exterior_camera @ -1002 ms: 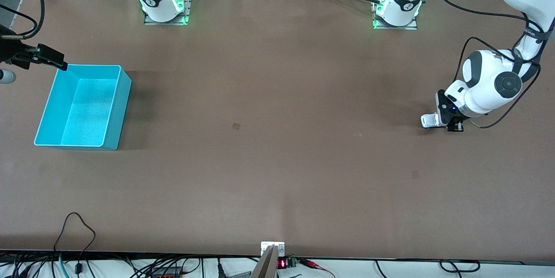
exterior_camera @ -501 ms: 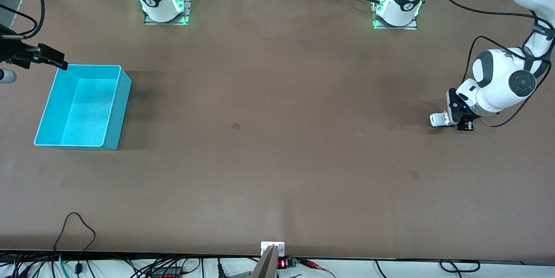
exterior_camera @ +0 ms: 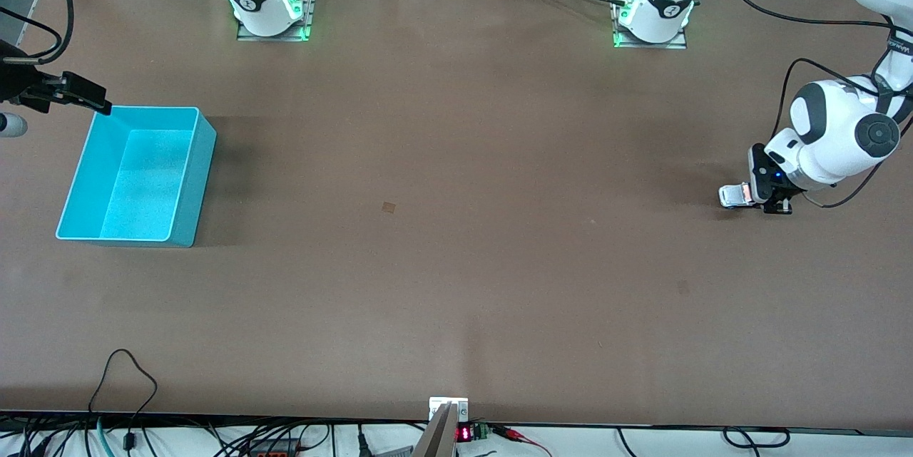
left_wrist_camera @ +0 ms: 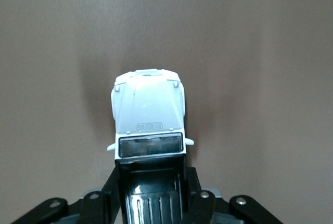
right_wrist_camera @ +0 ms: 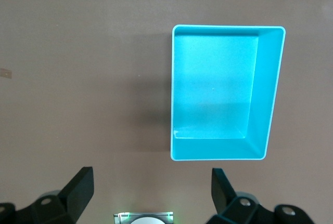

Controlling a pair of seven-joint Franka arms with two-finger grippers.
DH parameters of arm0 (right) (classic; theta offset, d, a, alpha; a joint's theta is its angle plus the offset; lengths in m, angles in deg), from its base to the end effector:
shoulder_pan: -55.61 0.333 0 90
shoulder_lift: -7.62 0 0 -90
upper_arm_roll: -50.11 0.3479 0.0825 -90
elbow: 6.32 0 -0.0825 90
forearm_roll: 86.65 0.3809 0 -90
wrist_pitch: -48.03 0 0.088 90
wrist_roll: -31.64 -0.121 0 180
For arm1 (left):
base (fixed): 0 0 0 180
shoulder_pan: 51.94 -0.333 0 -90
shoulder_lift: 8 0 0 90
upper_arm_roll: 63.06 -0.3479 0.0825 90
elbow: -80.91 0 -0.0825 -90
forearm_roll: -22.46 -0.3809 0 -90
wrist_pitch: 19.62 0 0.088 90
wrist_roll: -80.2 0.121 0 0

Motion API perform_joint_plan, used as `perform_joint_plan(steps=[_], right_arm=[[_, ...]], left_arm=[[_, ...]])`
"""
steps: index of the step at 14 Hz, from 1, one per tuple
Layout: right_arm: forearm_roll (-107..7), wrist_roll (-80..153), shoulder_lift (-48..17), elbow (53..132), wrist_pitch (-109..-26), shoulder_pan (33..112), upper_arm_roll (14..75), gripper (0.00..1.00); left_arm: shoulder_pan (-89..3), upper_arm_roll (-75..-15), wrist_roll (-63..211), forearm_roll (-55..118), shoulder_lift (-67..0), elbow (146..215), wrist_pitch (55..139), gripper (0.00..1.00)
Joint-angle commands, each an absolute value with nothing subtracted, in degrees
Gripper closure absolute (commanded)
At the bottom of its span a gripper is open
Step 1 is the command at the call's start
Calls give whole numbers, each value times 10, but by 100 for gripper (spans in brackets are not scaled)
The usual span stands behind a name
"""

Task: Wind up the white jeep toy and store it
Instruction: 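Press the jeep down and drag it backward with the left gripper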

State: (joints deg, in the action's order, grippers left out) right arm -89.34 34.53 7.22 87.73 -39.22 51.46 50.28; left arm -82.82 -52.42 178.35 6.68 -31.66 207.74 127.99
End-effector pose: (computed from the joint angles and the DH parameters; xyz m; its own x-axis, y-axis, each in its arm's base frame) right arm 0.5415 -0.0436 0.6021 0.9916 -0.0208 -0.1275 -0.0157 -0.9991 0.0404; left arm 0.5238 0.1894 0.2063 -0.0123 -0.9983 -0.0571 -0.9986 0.0094 0.0512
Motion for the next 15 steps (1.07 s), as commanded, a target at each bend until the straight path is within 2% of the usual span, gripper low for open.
perform_joint_plan(steps=[1, 9, 10, 11, 12, 13, 15], right_arm=[[-887, 349, 70, 871, -384, 510, 505, 0], [-886, 349, 70, 871, -384, 511, 505, 0], [-886, 349, 70, 871, -384, 511, 505, 0], [-886, 349, 70, 871, -384, 511, 505, 0], [-887, 349, 70, 871, -384, 511, 505, 0], [-887, 349, 70, 871, -384, 511, 505, 0], [-887, 349, 70, 871, -384, 511, 505, 0]], left_arm=[[-850, -528, 1801, 50, -372, 2069, 1282, 100], [-860, -542, 1838, 50, -382, 2050, 1282, 100], [-859, -542, 1837, 50, -381, 2050, 1282, 95], [-859, -542, 1831, 50, -377, 2050, 1281, 64], [-859, -541, 1833, 51, -373, 2049, 1281, 3], [-858, -536, 1835, 51, -365, 2047, 1279, 0], [-853, -523, 1834, 51, -330, 2047, 1260, 0]])
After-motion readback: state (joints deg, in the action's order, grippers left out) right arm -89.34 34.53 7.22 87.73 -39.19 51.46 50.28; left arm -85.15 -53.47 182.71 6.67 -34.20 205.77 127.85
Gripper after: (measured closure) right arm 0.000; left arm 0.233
